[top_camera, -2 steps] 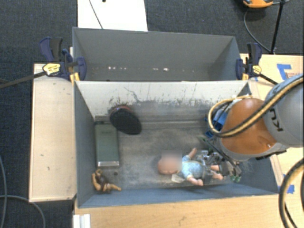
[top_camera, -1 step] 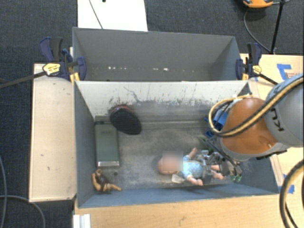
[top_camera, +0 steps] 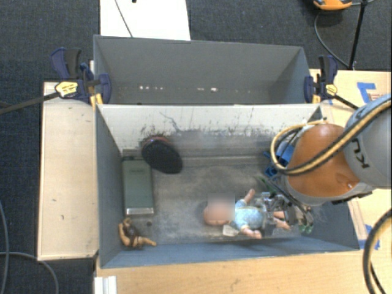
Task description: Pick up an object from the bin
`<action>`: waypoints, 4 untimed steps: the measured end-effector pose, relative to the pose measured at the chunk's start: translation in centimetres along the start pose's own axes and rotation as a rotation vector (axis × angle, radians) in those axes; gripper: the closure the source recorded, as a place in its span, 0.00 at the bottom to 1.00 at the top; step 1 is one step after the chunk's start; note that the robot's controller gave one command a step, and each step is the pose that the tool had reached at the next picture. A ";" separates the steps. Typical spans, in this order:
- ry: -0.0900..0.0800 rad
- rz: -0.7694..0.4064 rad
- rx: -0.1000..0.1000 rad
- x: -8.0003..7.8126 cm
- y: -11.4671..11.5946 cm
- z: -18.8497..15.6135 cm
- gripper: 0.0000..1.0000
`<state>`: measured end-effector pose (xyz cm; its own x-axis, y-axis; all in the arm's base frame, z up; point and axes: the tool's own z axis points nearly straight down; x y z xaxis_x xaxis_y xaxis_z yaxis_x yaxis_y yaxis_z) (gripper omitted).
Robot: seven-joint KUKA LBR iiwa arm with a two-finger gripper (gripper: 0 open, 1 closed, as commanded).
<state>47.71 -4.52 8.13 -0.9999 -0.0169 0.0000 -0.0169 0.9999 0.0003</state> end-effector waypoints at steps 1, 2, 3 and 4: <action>-0.001 0.000 0.000 0.0 0.0 -0.8 1.00; -0.001 -0.001 0.000 0.0 0.0 -1.5 1.00; 0.006 -0.001 0.000 0.1 0.0 -2.5 1.00; 0.009 -0.001 -0.001 0.2 0.0 -4.8 1.00</action>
Offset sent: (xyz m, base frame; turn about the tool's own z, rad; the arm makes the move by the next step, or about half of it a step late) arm -0.0001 0.0000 0.0296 0.0000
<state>47.50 -4.50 12.92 -0.9998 -0.0179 0.0089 -0.0179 0.9998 0.0012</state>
